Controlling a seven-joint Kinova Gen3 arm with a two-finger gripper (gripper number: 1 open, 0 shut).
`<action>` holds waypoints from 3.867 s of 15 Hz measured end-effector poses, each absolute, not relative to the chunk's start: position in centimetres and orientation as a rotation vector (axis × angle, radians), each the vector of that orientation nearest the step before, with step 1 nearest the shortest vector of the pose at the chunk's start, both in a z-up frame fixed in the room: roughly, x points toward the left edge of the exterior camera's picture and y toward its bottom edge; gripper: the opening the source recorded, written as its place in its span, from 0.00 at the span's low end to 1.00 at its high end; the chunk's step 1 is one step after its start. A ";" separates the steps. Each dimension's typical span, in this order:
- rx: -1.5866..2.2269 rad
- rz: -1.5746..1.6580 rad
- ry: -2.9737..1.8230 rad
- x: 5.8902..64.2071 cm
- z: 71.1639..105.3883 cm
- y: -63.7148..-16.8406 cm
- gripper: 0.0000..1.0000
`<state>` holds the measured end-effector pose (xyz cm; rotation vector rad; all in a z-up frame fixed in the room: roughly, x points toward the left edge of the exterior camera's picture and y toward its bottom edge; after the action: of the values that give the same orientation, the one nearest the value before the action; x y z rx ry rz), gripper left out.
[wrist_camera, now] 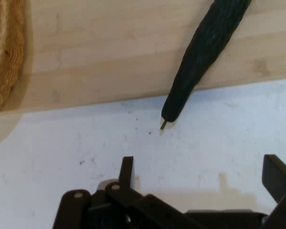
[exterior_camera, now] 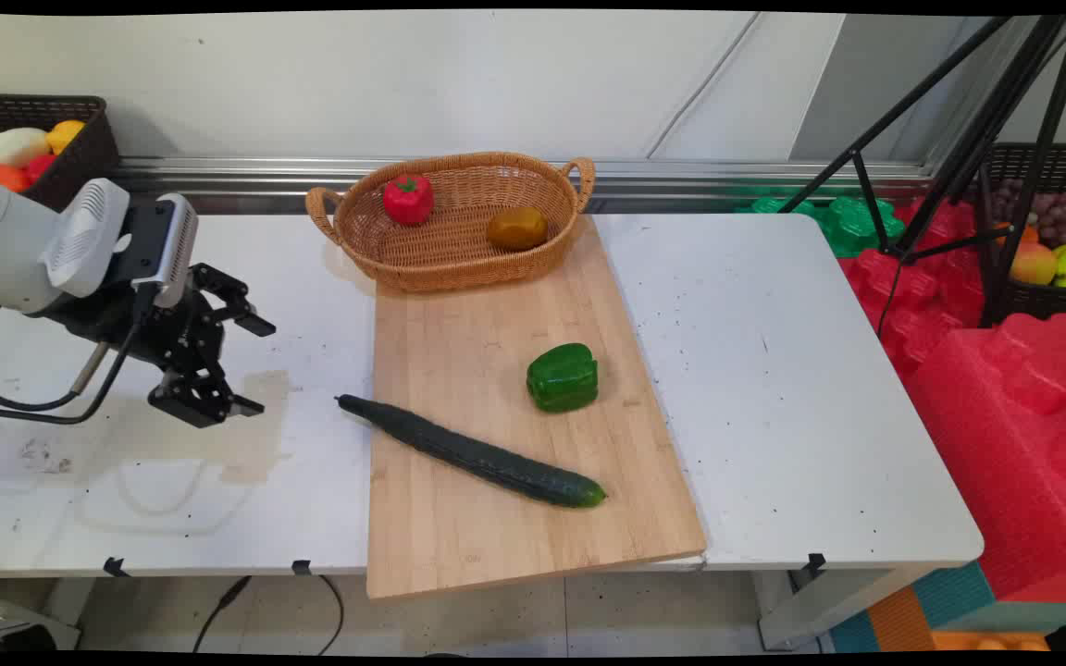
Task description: Pick up the cucumber from the cutting board, then place the picked object in the vegetable basket
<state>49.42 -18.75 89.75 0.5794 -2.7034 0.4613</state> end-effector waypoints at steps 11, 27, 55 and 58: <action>0.326 0.467 -2.668 41.5 90.2 -20.6 1.00; 0.146 0.381 -2.843 28.4 83.4 -26.3 1.00; 0.296 0.558 -2.552 30.4 94.2 -26.7 0.00; 0.478 0.624 -2.437 32.3 97.1 -28.6 0.00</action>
<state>32.31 -28.59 97.14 0.4781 -2.4374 0.6243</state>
